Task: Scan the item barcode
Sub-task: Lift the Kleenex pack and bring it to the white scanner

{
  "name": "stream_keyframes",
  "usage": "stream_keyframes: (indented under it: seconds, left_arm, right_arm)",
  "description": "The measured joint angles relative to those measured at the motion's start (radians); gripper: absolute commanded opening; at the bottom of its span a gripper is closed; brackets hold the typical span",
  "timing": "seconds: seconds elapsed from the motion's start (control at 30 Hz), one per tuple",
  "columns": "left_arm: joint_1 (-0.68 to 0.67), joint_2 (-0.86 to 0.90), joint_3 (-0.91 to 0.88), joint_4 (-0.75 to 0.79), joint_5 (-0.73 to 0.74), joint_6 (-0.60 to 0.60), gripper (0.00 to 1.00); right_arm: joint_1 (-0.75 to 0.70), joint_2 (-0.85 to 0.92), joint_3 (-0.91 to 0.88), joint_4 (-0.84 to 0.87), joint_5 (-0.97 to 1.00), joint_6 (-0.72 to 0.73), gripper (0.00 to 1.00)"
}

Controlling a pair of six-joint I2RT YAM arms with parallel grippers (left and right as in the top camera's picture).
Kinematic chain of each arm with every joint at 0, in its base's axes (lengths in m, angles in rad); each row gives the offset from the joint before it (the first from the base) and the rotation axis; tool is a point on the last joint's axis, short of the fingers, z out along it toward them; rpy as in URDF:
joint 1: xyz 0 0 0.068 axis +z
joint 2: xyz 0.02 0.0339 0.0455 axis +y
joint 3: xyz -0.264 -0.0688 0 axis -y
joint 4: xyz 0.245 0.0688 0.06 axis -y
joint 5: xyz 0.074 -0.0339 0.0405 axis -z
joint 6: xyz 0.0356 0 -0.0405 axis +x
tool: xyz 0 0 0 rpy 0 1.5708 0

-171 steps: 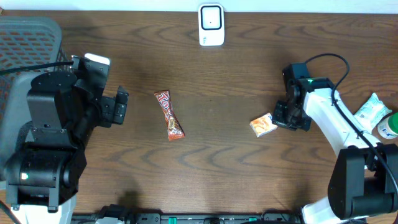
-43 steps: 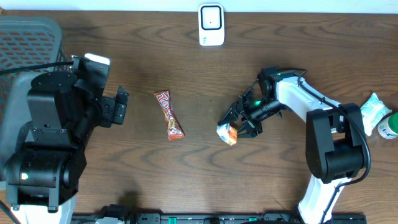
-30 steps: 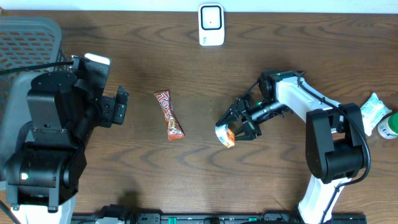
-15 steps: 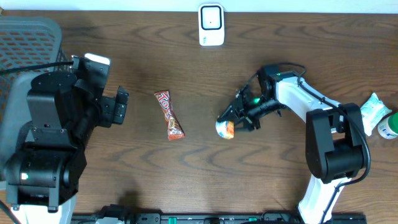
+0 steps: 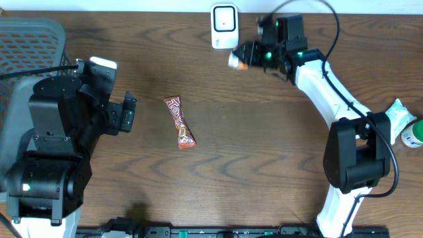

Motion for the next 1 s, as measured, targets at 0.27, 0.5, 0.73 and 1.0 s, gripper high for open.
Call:
stream_keyframes:
  seconds: [0.27,0.5,0.73,1.0]
  left_arm:
    - [0.0,0.0,0.0,0.0,0.0,0.0,0.98]
    - [0.0,0.0,0.0,0.0,0.0,0.0,0.98]
    - [0.0,0.0,0.0,0.0,0.0,0.0,0.98]
    - [0.0,0.0,0.0,0.0,0.0,0.0,0.98]
  right_arm:
    - [0.042,0.041,0.004,0.404,0.29,0.004,0.3]
    - [0.046,0.171,0.021,0.573,0.357,0.004,0.33]
    - [0.051,0.32,0.178,0.582,0.374,-0.001,0.39]
    - [0.072,0.426,0.364,0.552,0.389,-0.056,0.47]
